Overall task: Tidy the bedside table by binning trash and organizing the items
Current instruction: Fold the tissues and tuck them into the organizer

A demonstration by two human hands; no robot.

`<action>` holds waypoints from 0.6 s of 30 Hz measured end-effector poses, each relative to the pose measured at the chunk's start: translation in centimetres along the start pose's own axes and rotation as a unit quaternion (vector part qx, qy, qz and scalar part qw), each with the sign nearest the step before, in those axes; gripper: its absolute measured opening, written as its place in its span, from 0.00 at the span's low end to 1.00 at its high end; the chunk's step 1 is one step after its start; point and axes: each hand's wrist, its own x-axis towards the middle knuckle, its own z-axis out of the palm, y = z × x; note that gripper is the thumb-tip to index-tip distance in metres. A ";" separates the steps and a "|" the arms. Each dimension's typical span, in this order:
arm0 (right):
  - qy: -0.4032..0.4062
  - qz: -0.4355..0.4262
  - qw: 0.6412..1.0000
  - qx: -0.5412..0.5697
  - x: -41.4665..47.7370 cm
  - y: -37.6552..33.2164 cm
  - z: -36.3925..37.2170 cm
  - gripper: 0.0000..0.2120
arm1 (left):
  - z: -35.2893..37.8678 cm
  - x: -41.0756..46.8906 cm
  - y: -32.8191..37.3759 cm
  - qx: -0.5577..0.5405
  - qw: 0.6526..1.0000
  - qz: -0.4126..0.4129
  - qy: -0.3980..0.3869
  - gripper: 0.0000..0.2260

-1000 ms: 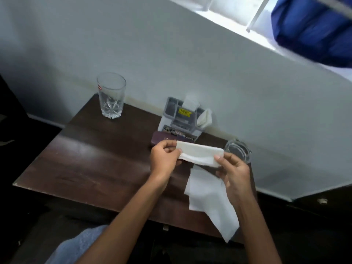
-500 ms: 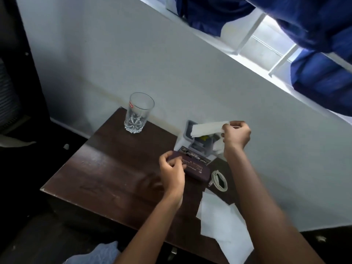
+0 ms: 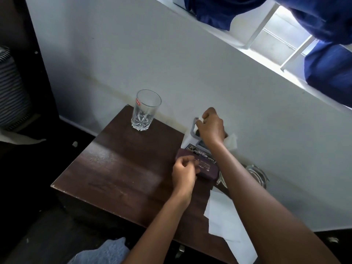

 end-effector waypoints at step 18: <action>0.029 0.325 0.865 0.381 -15.5 16.7 -9.3 0.07 | 1.3 -0.5 -3.7 0.331 0.927 0.069 -0.158 0.07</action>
